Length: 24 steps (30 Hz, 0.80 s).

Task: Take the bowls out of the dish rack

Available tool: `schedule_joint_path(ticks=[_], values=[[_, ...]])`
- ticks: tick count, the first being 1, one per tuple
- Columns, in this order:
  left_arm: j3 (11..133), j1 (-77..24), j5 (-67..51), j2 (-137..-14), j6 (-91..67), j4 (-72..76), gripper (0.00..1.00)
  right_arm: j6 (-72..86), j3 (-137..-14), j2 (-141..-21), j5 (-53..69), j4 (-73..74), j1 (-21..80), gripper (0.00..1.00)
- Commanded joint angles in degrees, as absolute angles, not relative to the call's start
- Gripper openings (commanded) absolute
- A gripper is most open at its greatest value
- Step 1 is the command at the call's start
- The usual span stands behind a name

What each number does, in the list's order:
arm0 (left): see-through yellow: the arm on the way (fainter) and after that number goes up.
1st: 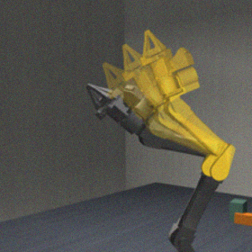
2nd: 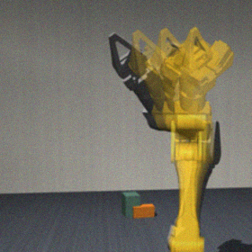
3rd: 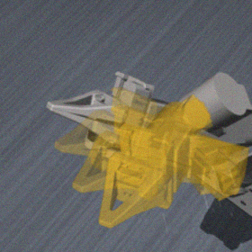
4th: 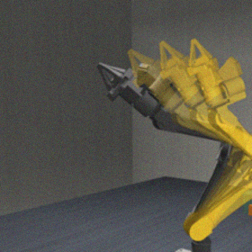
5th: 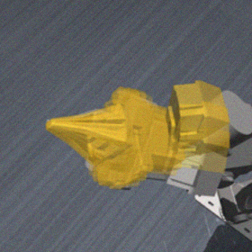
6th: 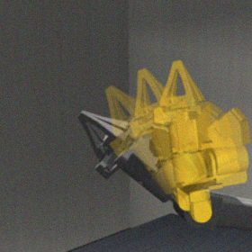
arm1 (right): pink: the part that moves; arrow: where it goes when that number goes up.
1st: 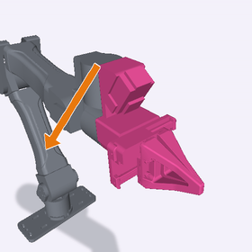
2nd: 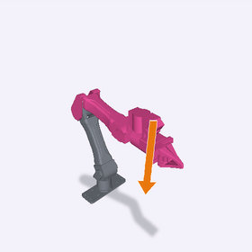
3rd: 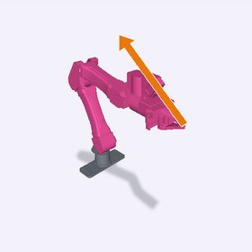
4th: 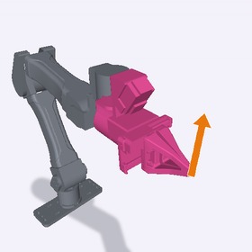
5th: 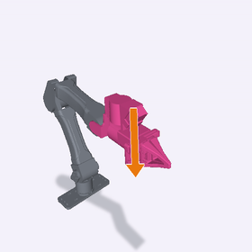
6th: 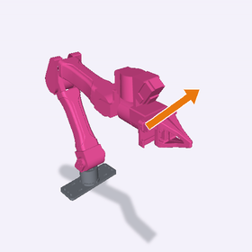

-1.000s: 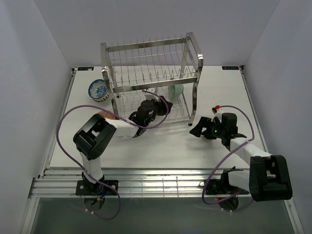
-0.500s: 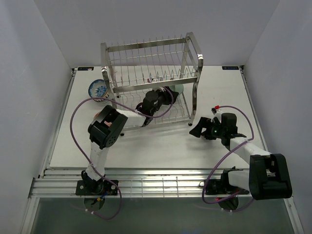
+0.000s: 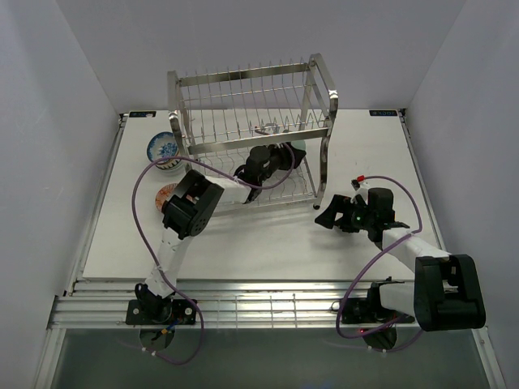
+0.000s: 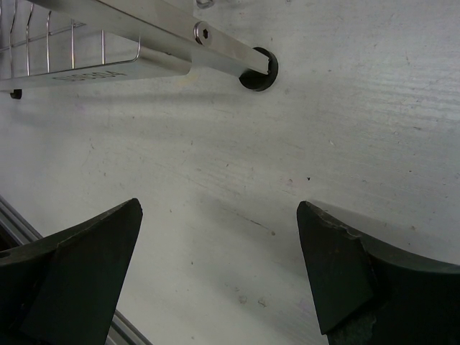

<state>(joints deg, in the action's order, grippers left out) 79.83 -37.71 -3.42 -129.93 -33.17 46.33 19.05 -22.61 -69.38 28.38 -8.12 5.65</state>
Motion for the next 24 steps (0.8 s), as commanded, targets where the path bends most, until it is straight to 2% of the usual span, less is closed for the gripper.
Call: schedule_joint_path(ticks=[1,8,11,17,24], values=[[81.47,-37.09,-4.66,-129.81,-35.76,45.97,0.55,18.46,-23.47,-69.96,28.48,-10.37,5.8,0.94],[79.9,-35.33,-7.47,-130.69,-43.93,49.21,0.19,18.63,-23.64,-71.19,29.09,-10.55,5.8,0.94],[78.93,-35.07,-8.7,-130.17,-45.0,52.03,0.1,18.63,-23.64,-71.28,29.0,-10.55,5.8,0.94],[77.52,-34.37,-12.39,-130.25,-47.1,57.73,0.0,18.54,-23.82,-71.19,28.92,-10.37,5.8,0.94],[76.46,-33.57,-16.61,-132.28,-51.86,68.1,0.0,18.46,-23.91,-71.54,29.0,-10.37,5.8,0.94]])
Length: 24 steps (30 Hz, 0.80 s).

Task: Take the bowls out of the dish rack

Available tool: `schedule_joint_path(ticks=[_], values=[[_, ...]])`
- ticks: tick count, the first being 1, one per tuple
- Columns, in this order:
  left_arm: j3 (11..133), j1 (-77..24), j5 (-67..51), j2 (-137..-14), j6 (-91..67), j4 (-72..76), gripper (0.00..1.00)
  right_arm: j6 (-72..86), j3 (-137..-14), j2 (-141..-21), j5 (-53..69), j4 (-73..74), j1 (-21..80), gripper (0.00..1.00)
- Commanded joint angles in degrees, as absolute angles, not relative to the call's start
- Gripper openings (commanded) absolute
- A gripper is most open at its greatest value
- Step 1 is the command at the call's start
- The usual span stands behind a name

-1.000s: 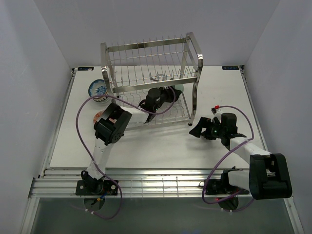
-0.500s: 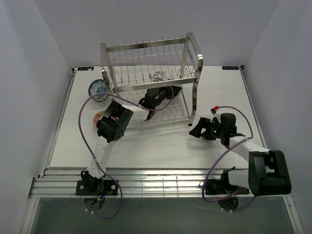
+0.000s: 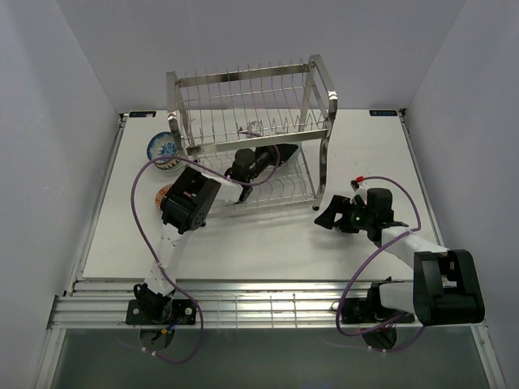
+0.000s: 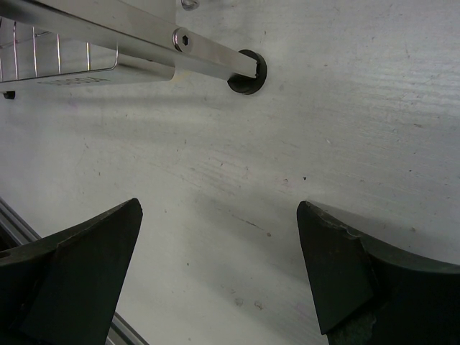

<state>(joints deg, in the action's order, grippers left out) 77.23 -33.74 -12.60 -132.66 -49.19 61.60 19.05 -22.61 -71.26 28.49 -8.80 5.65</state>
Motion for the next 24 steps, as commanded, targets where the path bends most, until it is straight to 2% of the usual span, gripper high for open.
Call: schedule_joint_path(ticks=[1,16,24], values=[[76.64,-33.49,-17.13,-132.19,-51.68,68.38,0.0,18.37,-23.91,-71.54,29.0,-10.37,5.8,0.94],[76.12,-33.22,-23.2,-128.59,-54.76,72.42,0.0,18.11,-23.99,-71.1,28.74,-10.02,5.8,0.94],[74.62,-33.22,-25.4,-125.16,-55.72,69.09,0.0,18.02,-23.91,-70.31,28.57,-9.93,5.8,0.94]])
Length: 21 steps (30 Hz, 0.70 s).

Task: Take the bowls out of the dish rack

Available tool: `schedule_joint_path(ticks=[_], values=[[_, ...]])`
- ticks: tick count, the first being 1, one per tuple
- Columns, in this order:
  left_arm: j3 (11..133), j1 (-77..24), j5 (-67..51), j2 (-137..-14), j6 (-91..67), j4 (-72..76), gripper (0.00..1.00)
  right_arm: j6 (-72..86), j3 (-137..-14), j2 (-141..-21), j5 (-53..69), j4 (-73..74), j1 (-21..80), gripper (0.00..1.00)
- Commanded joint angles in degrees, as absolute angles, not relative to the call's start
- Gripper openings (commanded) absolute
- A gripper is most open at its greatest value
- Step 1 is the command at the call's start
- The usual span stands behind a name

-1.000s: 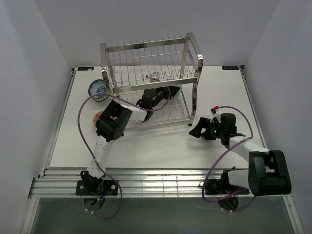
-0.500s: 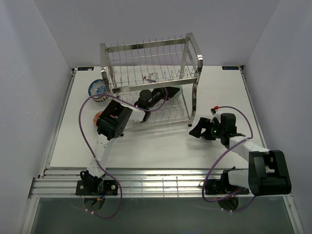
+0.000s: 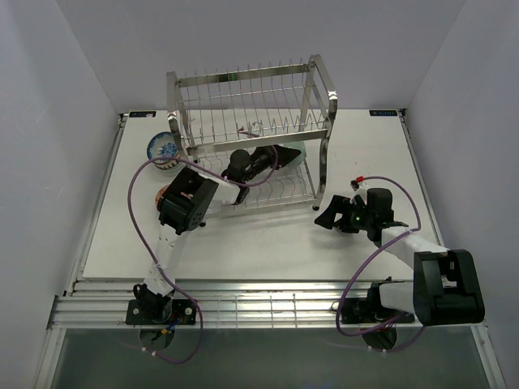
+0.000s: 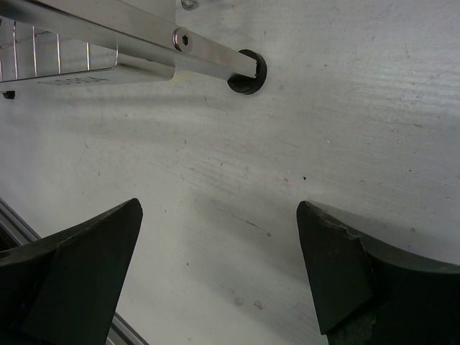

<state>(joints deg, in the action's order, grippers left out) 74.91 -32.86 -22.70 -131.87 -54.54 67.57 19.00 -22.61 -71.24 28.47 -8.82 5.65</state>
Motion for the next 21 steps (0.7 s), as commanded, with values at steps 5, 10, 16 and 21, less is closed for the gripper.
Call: schedule_joint_path(ticks=[5,10,16,21], values=[[70.33,-33.22,-25.67,-122.7,-60.98,72.06,0.0,18.19,-23.56,-70.14,28.65,-10.19,5.8,0.94],[66.45,-33.75,-26.01,-117.69,-62.06,71.38,0.0,18.19,-23.38,-70.05,29.0,-10.46,5.8,0.94],[63.9,-34.54,-27.16,-113.21,-61.0,70.75,0.0,18.19,-23.29,-70.4,29.53,-10.55,5.8,0.93],[60.56,-34.8,-26.98,-108.73,-63.8,69.35,0.0,18.11,-23.12,-70.05,29.44,-10.28,5.89,0.93]])
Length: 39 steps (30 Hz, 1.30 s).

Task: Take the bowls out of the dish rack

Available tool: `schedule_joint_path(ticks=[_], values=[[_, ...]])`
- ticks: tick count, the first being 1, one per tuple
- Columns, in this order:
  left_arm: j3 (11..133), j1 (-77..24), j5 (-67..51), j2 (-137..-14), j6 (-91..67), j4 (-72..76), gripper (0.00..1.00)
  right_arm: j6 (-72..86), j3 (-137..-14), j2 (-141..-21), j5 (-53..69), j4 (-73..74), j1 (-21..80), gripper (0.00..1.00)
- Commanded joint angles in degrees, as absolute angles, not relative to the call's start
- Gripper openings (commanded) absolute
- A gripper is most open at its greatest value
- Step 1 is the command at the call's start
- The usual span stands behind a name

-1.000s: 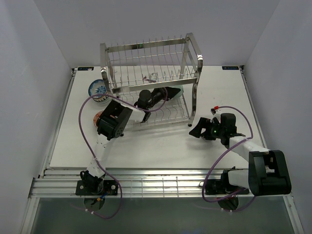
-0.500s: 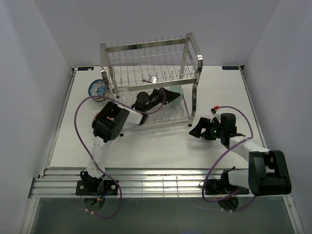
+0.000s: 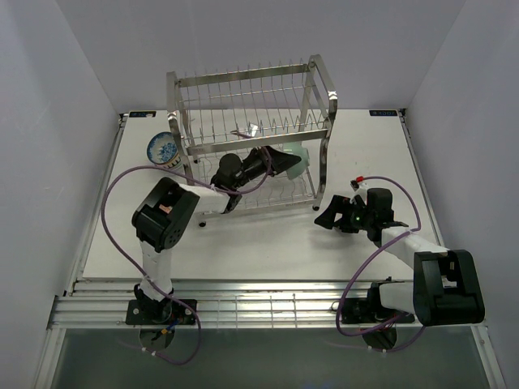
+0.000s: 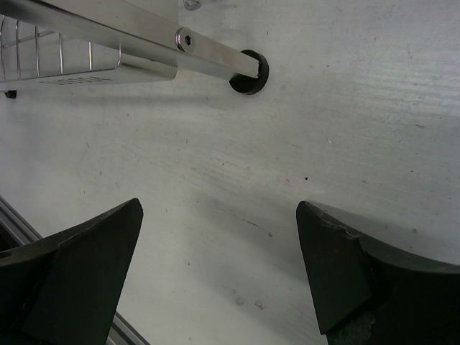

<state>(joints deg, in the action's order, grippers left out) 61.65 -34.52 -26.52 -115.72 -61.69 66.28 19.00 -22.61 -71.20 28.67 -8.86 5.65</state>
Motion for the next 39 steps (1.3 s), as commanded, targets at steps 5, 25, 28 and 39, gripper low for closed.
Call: schedule_joint_path(ticks=[5,25,28,39], values=[[53.54,-35.16,-27.85,-104.59,-68.19,69.07,0.0,18.02,-23.29,-70.05,29.36,-10.28,5.89,0.93],[33.93,-41.92,-39.28,-76.75,-58.31,41.69,0.0,17.49,-23.47,-70.22,29.18,-9.76,6.42,0.93],[32.44,-42.19,-39.81,-67.7,-51.53,32.36,0.0,17.49,-23.38,-70.49,29.44,-10.19,6.59,0.92],[35.59,-42.8,-20.61,-42.29,-31.04,-5.77,0.0,17.4,-23.38,-69.17,28.92,-9.4,6.94,0.92]])
